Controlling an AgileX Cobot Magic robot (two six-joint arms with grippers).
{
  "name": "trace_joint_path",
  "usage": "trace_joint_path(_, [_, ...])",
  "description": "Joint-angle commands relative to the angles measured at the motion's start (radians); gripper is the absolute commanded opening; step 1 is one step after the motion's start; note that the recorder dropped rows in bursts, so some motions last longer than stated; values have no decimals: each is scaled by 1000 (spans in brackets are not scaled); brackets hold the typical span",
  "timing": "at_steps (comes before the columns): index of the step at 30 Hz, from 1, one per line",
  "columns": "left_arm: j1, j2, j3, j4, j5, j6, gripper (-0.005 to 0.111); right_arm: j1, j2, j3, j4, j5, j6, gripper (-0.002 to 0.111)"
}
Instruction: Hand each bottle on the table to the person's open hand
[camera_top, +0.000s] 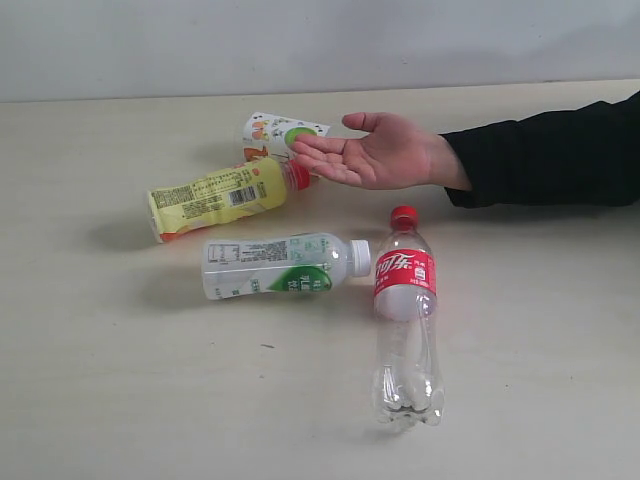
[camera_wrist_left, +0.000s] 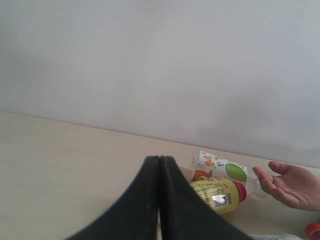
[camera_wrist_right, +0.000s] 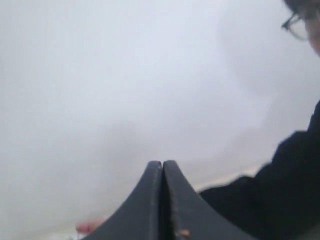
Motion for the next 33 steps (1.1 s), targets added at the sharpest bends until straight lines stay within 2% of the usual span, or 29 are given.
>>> trace_joint_path(1, [-6, -6, -1, 6, -2, 3, 0, 0, -5, 4, 70, -364, 62, 0])
trace_joint_path(4, [-8, -6, -1, 6, -2, 3, 0, 0, -5, -28, 61, -452, 270, 0])
trace_joint_path(6, [-14, -6, -1, 6, -2, 3, 0, 0, 21, -120, 59, -435, 278, 0])
trace_joint_path(9, [-21, -6, -1, 6, -2, 3, 0, 0, 174, -303, 53, -329, 213, 0])
trace_joint_path(11, [-21, -6, -1, 6, -2, 3, 0, 0, 303, -455, 29, -155, 138, 0])
trace_joint_path(16, [-21, -6, -1, 6, -2, 3, 0, 0, 682, -895, -25, 546, 11, 0])
trace_joint_path(21, [-21, -6, -1, 6, -2, 3, 0, 0, 988, -1136, -25, 1036, -27, 0])
trace_joint_path(25, [-21, -6, -1, 6, -2, 3, 0, 0, 1135, -1192, 35, 1250, -33, 0])
trace_joint_path(28, [-21, -6, -1, 6, -2, 3, 0, 17, 1228, -1185, 65, 1310, -50, 0])
trace_joint_path(33, [-21, -6, -1, 6, -2, 3, 0, 170, 1292, -1098, 1, 1310, 12, 0])
